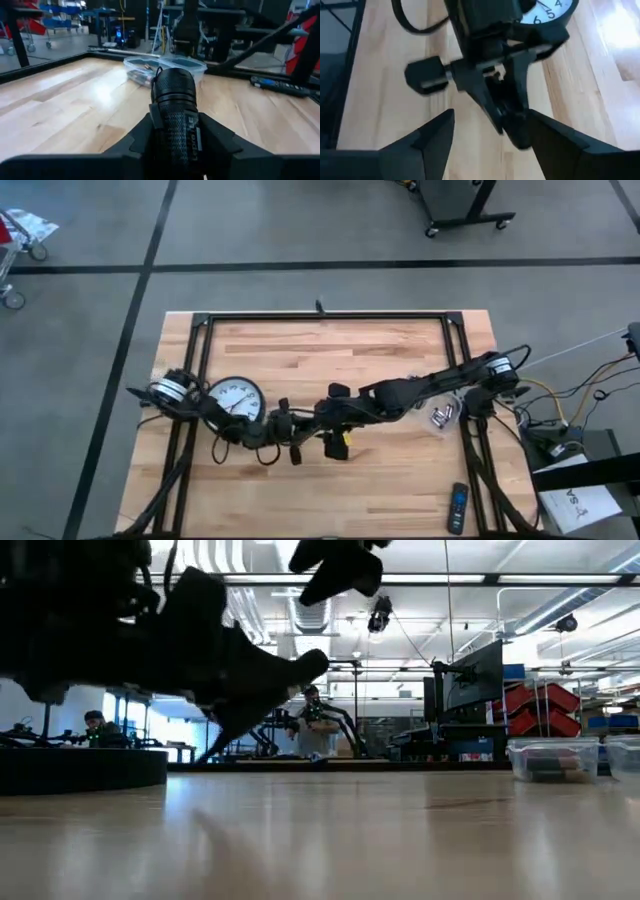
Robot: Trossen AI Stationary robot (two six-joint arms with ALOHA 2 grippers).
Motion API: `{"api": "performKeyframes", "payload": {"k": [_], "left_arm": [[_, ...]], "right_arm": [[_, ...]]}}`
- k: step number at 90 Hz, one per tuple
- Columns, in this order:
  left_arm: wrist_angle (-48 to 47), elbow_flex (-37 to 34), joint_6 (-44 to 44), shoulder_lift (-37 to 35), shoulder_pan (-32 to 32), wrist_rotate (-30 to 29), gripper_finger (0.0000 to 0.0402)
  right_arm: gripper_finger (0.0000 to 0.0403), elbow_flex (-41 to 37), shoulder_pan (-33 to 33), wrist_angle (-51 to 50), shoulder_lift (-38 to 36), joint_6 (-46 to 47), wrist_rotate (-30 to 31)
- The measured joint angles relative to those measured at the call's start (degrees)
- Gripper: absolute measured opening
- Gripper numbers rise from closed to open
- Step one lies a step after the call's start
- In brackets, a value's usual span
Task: Insert battery
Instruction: Open the black flashlight battery compartment
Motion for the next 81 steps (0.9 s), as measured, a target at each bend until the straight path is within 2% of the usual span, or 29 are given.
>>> {"api": "performKeyframes", "payload": {"k": [15, 32, 49, 65, 81], "left_arm": [[6.1, 2.3, 0.5, 6.7, 1.9, 2.0, 0.0100], [7.0, 4.6, 0.3, 10.9, 2.8, 3.1, 0.0098], [7.0, 5.6, 2.7, 10.4, 2.7, 4.7, 0.0100], [7.1, 4.6, 4.9, 8.3, 2.6, 4.7, 0.0098], [7.1, 0.5, 5.8, 3.6, 2.3, 3.0, 0.0102]], "right_arm": [[0.0206, 0.0, -0.3, -1.8, 0.6, 1.8, 0.0], [0.0191, 0.0, -1.8, -13.1, 0.7, 3.8, 4.2], [0.0200, -0.3, -5.3, -21.8, 0.7, 7.9, 1.8], [0.0224, -1.2, -8.2, -21.1, 1.2, 5.5, -5.4], [0.0241, -1.2, -8.9, -18.6, 1.1, 2.6, -7.9]]}}
